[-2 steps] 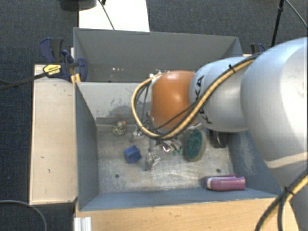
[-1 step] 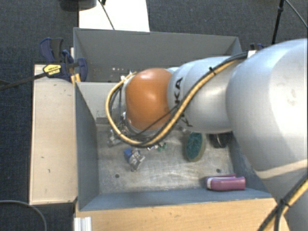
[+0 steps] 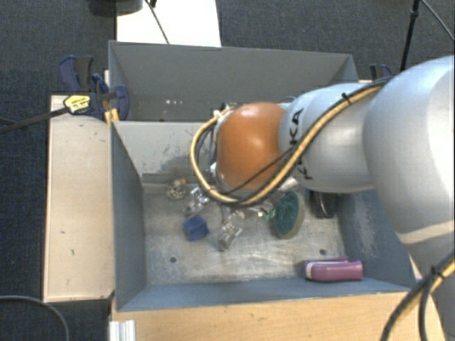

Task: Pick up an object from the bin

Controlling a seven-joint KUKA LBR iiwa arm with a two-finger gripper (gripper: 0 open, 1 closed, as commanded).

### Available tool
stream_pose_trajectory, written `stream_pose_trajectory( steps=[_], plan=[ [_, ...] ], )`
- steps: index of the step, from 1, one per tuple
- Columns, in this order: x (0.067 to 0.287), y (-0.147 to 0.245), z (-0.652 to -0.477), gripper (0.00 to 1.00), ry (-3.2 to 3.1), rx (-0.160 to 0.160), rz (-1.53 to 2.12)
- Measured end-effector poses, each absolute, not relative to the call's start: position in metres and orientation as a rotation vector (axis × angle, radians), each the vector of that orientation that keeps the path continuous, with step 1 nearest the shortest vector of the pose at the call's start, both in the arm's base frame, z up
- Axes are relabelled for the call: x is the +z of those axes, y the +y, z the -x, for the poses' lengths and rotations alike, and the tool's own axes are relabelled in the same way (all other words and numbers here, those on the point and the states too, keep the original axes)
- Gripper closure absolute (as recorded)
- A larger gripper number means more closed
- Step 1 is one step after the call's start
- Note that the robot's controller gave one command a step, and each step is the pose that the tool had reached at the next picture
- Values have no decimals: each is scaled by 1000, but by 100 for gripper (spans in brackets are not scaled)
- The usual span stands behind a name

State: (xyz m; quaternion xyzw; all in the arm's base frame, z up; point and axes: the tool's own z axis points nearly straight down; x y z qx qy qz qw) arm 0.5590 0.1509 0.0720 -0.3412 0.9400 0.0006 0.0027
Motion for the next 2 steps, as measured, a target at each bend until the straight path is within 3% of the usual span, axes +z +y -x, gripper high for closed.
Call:
stream_pose_trajectory(
  steps=[1,2],
  plan=[
    [82,189,-535,0,2869,4,1281],
    [73,111,-556,0,2833,1,1350]
  ],
)
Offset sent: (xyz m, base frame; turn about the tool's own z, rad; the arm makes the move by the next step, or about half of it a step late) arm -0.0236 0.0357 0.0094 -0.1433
